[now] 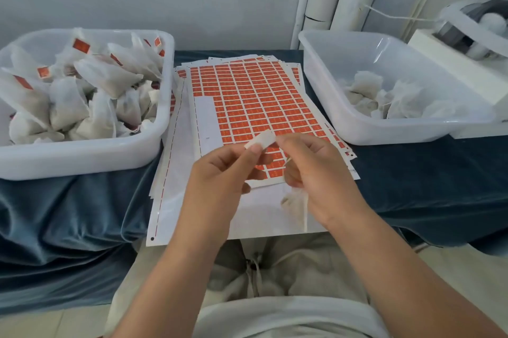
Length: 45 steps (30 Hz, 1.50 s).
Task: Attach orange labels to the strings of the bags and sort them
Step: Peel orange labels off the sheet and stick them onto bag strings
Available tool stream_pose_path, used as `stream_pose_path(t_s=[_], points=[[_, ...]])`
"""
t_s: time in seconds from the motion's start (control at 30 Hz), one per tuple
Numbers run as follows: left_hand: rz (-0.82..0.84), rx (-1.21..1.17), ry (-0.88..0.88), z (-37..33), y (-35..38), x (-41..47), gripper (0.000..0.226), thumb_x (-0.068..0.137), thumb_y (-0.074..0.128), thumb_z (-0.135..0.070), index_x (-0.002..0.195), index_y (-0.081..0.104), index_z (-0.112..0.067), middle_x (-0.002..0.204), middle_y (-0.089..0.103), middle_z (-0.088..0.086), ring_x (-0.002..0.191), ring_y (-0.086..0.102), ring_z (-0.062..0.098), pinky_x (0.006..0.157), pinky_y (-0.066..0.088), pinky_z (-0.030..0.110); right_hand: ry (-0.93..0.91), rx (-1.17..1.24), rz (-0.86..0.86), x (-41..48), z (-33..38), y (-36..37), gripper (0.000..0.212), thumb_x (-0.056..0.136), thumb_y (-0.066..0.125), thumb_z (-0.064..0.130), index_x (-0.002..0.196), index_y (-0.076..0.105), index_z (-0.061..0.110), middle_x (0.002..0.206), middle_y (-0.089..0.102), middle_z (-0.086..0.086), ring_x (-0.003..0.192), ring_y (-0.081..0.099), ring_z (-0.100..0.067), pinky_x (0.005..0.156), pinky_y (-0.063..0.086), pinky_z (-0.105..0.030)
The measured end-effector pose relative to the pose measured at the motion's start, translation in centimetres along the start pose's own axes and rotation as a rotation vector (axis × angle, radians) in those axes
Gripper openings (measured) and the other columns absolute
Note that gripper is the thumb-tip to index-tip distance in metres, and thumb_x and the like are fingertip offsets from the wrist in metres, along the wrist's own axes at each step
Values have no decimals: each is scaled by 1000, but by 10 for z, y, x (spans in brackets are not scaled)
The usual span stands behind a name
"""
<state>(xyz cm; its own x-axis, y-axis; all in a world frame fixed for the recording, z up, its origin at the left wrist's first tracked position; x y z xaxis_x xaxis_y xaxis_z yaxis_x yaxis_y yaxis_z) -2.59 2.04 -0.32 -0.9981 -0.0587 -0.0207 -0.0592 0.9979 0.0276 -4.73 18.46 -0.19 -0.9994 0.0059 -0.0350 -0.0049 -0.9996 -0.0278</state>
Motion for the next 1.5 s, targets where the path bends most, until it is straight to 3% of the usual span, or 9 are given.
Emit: stream_pose_path(t_s=[0.13,0.27,0.43,0.63,0.8,0.93,1.13,1.27,1.5], points=[[-143,13,39,4,-19,11,22,99,69,-40,87,82,-26,93,82,-9,75,73,5,69,50,26,14,91,62,7,-1,-1,31,100,51,30,116,77,37,60,44,11,54,42,-6,58,44,-22],[-180,55,37,6,-30,16,22,100,68,-42,89,81,-27,92,81,-12,76,73,4,70,51,27,-50,170,117,9,7,-7,26,101,58,31,119,77,31,70,53,6,64,51,-8,68,51,-24],[-127,164,72,8,-22,17,20,99,68,-42,86,79,-31,89,79,-17,78,74,3,69,53,25,-144,40,67,2,21,-10,22,104,63,22,117,77,33,102,79,4,90,74,-12,82,58,-23],[3,284,190,0,-10,11,15,102,65,-35,98,74,-46,90,77,-26,88,75,1,69,58,13,-299,-204,110,-15,52,-11,27,101,68,27,124,67,42,107,79,15,109,73,-7,97,58,-34],[105,313,246,-8,-7,6,18,103,65,-31,100,83,-36,89,79,-15,86,75,14,73,63,36,-360,-377,227,-25,63,-4,35,104,64,25,136,61,39,103,79,21,113,69,2,94,46,-5],[163,403,382,-17,-3,-3,26,104,60,-29,95,83,-22,79,76,-18,76,70,9,64,52,14,-356,-408,269,-27,59,3,34,105,63,21,136,62,35,101,79,20,113,69,0,98,52,-19],[225,424,420,-16,-2,-5,24,99,59,-17,86,79,-14,76,73,-3,75,68,16,67,49,11,-343,-401,261,-25,56,4,31,105,64,22,132,64,35,101,79,20,111,69,0,98,51,-15],[279,367,347,-14,-3,-4,26,98,58,-20,94,83,-23,87,80,-11,86,75,14,78,58,21,-366,-413,241,-24,55,3,30,105,63,20,129,64,37,99,78,19,107,71,-3,95,55,-18],[291,307,262,-14,-4,-1,35,89,51,-40,76,78,-21,81,76,-3,81,68,17,83,55,52,-360,-412,242,-22,50,5,28,106,60,16,130,66,31,97,78,15,98,74,-9,87,58,-19]])
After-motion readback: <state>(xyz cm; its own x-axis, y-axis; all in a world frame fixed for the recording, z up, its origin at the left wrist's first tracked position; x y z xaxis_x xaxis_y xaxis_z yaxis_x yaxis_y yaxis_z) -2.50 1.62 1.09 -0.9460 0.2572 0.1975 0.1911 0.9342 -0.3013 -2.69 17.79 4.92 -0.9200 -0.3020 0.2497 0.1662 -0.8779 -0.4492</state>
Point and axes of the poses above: each hand's wrist, its own x-axis towards the middle knuckle, its own y-axis out of the palm, z = x × y, the point moved 5 cm from there along x, towards the middle knuckle
